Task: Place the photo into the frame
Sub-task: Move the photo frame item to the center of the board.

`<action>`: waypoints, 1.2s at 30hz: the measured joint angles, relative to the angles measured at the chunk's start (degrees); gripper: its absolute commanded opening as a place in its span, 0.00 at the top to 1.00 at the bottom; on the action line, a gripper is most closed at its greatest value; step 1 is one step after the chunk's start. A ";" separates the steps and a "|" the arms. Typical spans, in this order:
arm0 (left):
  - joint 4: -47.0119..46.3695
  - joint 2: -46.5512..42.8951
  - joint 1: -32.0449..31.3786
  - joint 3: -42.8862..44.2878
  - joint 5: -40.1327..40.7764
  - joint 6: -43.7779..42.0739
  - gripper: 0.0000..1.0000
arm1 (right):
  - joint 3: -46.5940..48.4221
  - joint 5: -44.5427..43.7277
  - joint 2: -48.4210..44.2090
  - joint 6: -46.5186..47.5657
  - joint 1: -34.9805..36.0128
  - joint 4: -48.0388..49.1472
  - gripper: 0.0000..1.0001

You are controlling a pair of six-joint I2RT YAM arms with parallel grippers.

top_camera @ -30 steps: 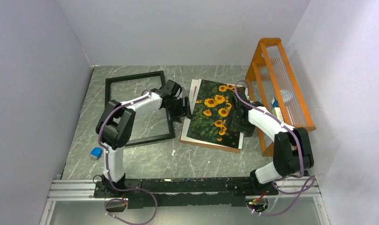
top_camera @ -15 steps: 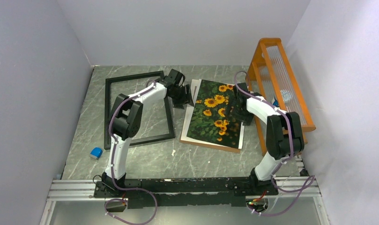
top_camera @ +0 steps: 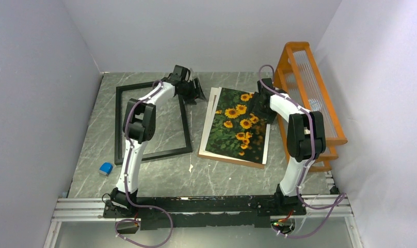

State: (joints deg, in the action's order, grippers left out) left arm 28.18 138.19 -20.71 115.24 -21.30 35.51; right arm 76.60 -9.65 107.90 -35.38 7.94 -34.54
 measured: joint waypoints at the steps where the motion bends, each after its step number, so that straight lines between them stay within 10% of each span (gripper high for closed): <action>1: -0.79 1.22 0.48 1.70 -0.44 -0.15 0.31 | 0.31 0.28 0.00 -0.04 0.00 -0.02 0.12; 19: -29.11 20.28 2.08 20.41 -4.63 7.41 0.24 | -5.42 1.68 -2.12 -0.46 1.20 -3.89 0.09; 36: -34.49 20.63 1.88 18.16 -5.16 8.68 0.24 | 6.86 -7.93 8.37 -1.09 -2.54 -3.89 0.01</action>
State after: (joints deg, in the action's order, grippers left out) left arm -6.31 158.82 -18.83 133.40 -26.46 44.18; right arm 83.46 -17.58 116.27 -36.47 5.41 -38.44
